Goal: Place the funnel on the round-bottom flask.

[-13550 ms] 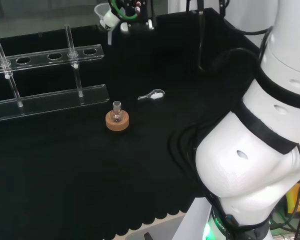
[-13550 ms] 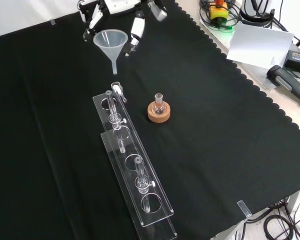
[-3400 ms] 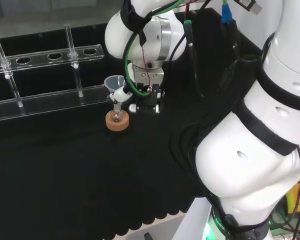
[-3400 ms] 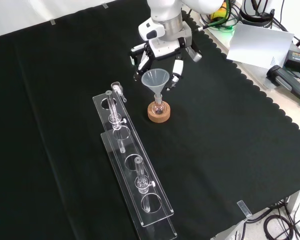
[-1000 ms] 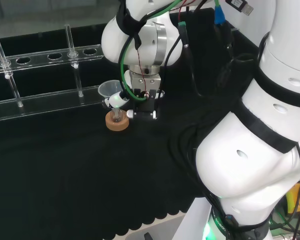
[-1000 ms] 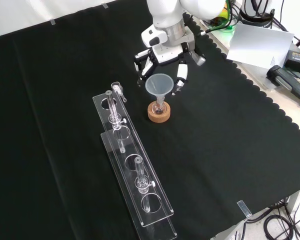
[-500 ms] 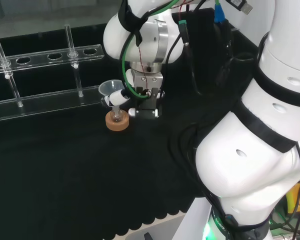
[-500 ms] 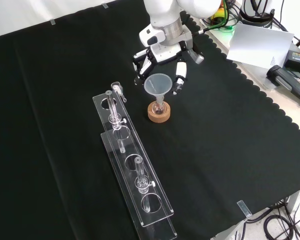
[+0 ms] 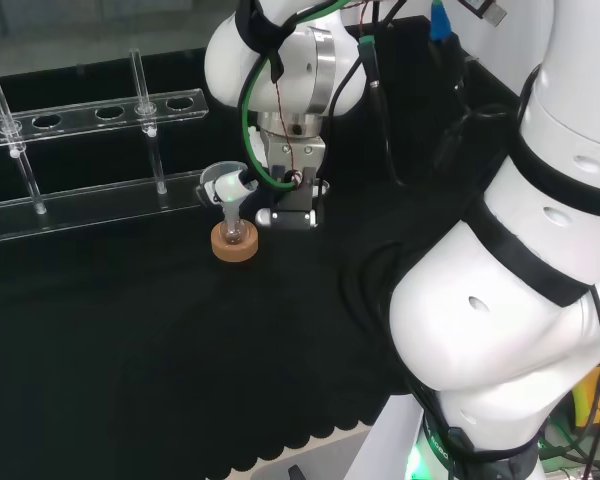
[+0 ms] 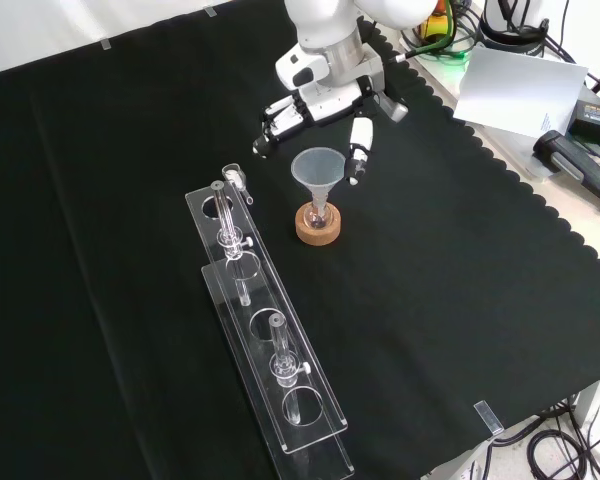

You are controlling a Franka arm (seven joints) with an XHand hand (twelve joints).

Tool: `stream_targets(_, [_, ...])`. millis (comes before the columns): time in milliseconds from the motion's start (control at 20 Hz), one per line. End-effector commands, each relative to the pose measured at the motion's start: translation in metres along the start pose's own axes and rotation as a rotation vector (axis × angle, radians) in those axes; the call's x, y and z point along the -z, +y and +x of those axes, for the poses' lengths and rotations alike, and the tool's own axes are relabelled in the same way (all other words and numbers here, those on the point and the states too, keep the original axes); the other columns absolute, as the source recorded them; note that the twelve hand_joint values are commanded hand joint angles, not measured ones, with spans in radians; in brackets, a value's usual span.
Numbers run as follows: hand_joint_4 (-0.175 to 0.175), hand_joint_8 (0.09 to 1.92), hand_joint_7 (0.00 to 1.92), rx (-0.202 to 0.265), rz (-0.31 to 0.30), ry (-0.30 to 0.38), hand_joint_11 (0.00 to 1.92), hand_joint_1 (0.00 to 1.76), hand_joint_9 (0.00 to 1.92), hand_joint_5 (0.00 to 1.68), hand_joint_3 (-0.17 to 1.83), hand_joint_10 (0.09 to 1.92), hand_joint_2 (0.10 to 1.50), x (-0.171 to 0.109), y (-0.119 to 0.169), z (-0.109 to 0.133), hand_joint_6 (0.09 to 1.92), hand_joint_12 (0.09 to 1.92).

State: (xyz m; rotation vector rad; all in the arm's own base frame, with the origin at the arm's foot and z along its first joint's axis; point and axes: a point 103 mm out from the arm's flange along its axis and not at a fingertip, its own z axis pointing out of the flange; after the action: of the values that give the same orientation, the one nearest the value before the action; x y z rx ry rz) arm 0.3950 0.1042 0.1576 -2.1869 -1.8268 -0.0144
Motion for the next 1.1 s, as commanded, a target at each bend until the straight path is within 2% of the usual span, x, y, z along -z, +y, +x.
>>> stream_targets(50, [-0.032,0.29,0.01,0.064,0.107,-0.075,0.00,0.34,0.02,0.00,0.03,0.54,0.58,-0.006,-0.004,0.002,0.09,0.85])
stream_targets(200, [-0.033,0.10,0.00,0.075,0.095,-0.089,0.00,0.31,0.00,0.00,0.01,0.34,0.57,0.002,-0.006,0.006,0.09,0.70])
stream_targets(350, [-0.035,0.09,0.00,0.092,0.100,-0.106,0.00,0.29,0.00,0.00,0.00,0.19,0.55,0.019,-0.009,0.011,0.09,0.59])
stream_targets(500, [-0.036,0.09,0.00,0.113,0.099,-0.110,0.00,0.27,0.00,0.00,0.00,0.14,0.55,0.042,-0.012,0.016,0.09,0.54])
stream_targets(650, [-0.039,0.09,0.00,0.124,0.088,-0.111,0.00,0.26,0.00,0.00,0.00,0.12,0.54,0.055,-0.014,0.018,0.09,0.53])
stream_targets(900, [-0.051,0.09,0.03,0.129,0.075,-0.136,0.00,0.25,0.00,0.00,0.00,0.22,0.55,0.062,-0.020,0.022,0.09,0.55])
stream_targets(1100, [-0.053,0.09,0.04,0.112,0.067,-0.142,0.00,0.25,0.00,0.00,0.00,0.28,0.55,0.062,-0.021,0.026,0.09,0.57])
